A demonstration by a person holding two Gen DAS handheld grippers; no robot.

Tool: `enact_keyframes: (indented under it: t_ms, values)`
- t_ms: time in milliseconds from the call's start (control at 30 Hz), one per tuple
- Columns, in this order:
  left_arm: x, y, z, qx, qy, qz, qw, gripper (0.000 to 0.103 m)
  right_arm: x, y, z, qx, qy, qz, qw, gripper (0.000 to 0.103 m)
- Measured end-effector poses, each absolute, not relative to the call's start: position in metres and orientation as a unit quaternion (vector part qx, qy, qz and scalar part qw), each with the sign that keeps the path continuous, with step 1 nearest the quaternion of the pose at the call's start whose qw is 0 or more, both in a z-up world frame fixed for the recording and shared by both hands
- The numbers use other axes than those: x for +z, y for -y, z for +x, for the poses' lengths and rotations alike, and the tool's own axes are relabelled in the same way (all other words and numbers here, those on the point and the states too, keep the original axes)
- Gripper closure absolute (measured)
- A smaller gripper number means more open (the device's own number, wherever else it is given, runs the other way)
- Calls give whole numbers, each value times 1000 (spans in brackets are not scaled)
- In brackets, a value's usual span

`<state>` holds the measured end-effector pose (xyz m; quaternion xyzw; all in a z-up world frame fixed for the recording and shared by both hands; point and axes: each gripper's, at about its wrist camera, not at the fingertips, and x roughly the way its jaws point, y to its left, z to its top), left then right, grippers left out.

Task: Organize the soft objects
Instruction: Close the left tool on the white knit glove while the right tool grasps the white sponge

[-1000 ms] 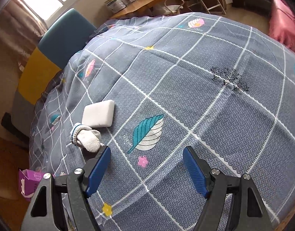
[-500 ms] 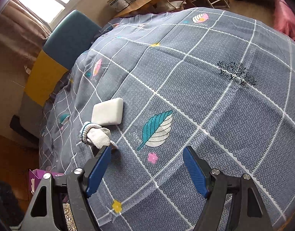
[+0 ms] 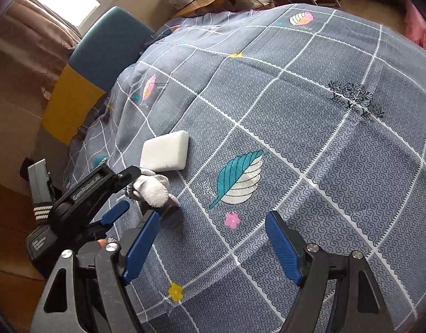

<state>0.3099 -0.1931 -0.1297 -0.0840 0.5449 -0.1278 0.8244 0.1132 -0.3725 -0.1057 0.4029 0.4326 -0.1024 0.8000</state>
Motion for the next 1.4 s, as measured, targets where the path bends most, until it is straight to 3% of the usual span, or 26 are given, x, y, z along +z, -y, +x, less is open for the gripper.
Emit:
enact_keyframes:
  t_ms: [33, 233, 467, 733, 933, 1167, 1400]
  values:
    - [-135, 192, 313, -124, -549, -88, 822, 37, -106, 372, 113, -102, -433, 401, 800, 24]
    - [-132, 178, 301, -157, -534, -91, 826, 56, -104, 371, 115, -107, -433, 392, 804, 24]
    - [-107, 147, 241, -175, -533, -48, 826, 56, -104, 370, 118, -105, -435, 388, 806, 24]
    - [-138, 112, 187, -158, -562, 5, 812, 56, -107, 353, 126, -77, -463, 351, 810, 24]
    - [-150, 111, 173, -162, -532, 40, 830, 59, -91, 310, 158, -5, -483, 194, 854, 23]
    - [-150, 96, 172, -174, -520, -2, 836, 60, -100, 291, 238, 32, -493, -20, 869, 12]
    - [-151, 86, 164, -180, -517, -20, 836, 60, -123, 282, 300, 44, -520, -117, 845, 0]
